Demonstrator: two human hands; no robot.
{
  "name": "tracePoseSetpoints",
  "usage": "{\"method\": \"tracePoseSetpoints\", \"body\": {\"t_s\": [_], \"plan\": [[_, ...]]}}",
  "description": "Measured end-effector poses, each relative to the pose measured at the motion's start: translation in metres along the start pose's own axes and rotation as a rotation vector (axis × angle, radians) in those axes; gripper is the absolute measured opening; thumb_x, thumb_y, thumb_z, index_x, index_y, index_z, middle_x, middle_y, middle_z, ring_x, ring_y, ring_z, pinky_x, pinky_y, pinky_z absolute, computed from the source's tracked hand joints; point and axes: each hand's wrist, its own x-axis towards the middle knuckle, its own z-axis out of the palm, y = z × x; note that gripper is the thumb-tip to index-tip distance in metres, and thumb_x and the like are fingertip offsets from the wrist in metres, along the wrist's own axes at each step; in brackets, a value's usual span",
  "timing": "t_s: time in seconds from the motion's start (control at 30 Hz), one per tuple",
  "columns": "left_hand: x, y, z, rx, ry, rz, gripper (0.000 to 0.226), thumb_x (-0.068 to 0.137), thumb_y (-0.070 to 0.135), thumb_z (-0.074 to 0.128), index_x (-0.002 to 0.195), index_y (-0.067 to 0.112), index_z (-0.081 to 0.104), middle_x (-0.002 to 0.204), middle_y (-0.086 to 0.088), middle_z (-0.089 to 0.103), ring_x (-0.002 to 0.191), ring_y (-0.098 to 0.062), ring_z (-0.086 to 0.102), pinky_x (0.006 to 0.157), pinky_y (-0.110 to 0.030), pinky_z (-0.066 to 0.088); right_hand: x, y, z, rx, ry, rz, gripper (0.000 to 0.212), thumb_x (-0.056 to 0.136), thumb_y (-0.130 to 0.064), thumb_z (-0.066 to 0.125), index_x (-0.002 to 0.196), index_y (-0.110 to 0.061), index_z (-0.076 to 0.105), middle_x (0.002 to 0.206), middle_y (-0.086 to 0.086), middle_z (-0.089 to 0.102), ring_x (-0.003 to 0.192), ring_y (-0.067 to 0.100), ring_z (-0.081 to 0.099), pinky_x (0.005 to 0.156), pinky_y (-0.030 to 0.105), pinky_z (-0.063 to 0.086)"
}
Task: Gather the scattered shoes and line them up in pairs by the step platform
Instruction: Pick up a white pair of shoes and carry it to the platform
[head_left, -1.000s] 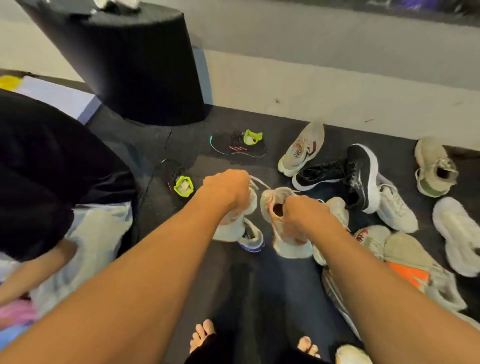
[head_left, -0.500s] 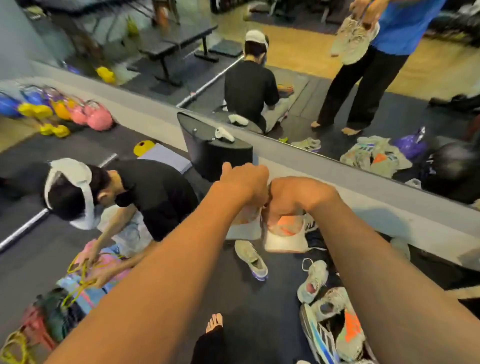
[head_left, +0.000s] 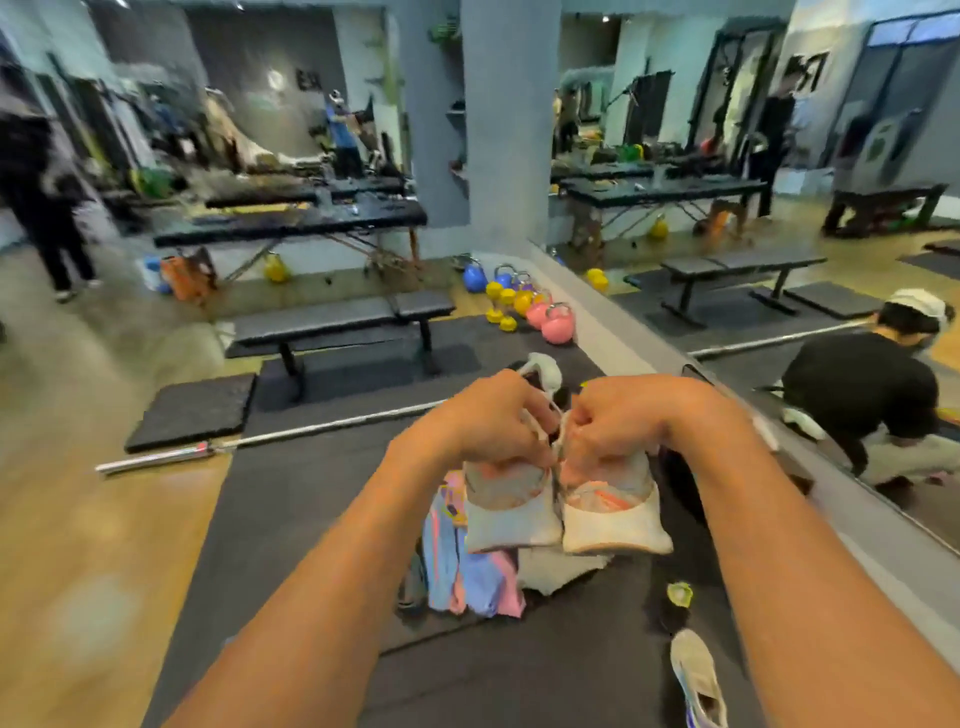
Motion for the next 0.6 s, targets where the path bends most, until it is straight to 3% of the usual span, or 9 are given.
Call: {"method": "tracePoseSetpoints", "body": {"t_s": [0.1,0.2,0.33,0.43,0.5,0.6], "plan": [[-0.091,-0.06,-0.035,-0.03,0.09,-0.129,0.028,0.073,0.019,0.078,0.1,0.02,0.074,0.077,0.002,0.064,0.072,-0.015,0.06,0.066,-0.026,0.05,0.011,-0.101,0.021,-0.036,-0.065,-0.171,0.022,0.071,-0.037,0.08,0.082,-0.019,0.072,0.076,-0.006,0.065,0.075,0.014,0.061,0.067,0.026,0.05],[-0.199,-0.134,-0.067,-0.064,0.209,-0.281,0.025,0.072,0.02,0.079,0.096,0.022,0.074,0.087,-0.002,0.067,0.08,-0.018,0.061,0.073,-0.029,0.051,0.017,-0.228,0.052,-0.117,-0.13,-0.348,0.02,0.071,-0.038,0.08,0.079,-0.022,0.071,0.075,-0.007,0.066,0.069,0.012,0.06,0.062,0.023,0.047],[-0.336,-0.209,-0.098,-0.138,0.41,-0.469,0.019,0.07,0.018,0.08,0.087,0.022,0.072,0.081,0.0,0.065,0.077,-0.016,0.06,0.067,-0.026,0.047,0.019,-0.381,0.097,-0.215,-0.19,-0.55,0.022,0.072,-0.038,0.08,0.067,-0.023,0.065,0.061,-0.013,0.06,0.058,0.007,0.055,0.053,0.02,0.043],[-0.429,-0.256,-0.116,-0.2,0.537,-0.595,0.017,0.07,0.014,0.08,0.085,0.019,0.073,0.075,-0.002,0.065,0.072,-0.014,0.058,0.066,-0.027,0.048,0.012,-0.481,0.131,-0.228,-0.224,-0.687,0.024,0.07,-0.039,0.08,0.068,-0.021,0.065,0.066,-0.009,0.061,0.066,0.013,0.057,0.064,0.026,0.046],[-0.485,-0.286,-0.128,-0.201,0.594,-0.685,0.016,0.07,0.016,0.08,0.085,0.02,0.074,0.082,-0.009,0.069,0.074,-0.016,0.059,0.069,-0.031,0.052,0.01,-0.543,0.152,-0.245,-0.245,-0.771,0.025,0.069,-0.04,0.08,0.069,-0.021,0.064,0.071,-0.008,0.062,0.073,0.014,0.059,0.072,0.031,0.048],[-0.556,-0.33,-0.143,-0.209,0.679,-0.788,0.015,0.071,0.018,0.08,0.085,0.02,0.074,0.087,-0.01,0.07,0.077,-0.018,0.062,0.07,-0.032,0.053,0.012,-0.632,0.183,-0.283,-0.275,-0.897,0.023,0.071,-0.037,0.079,0.069,-0.021,0.063,0.07,-0.007,0.06,0.073,0.014,0.056,0.069,0.031,0.045]]}}
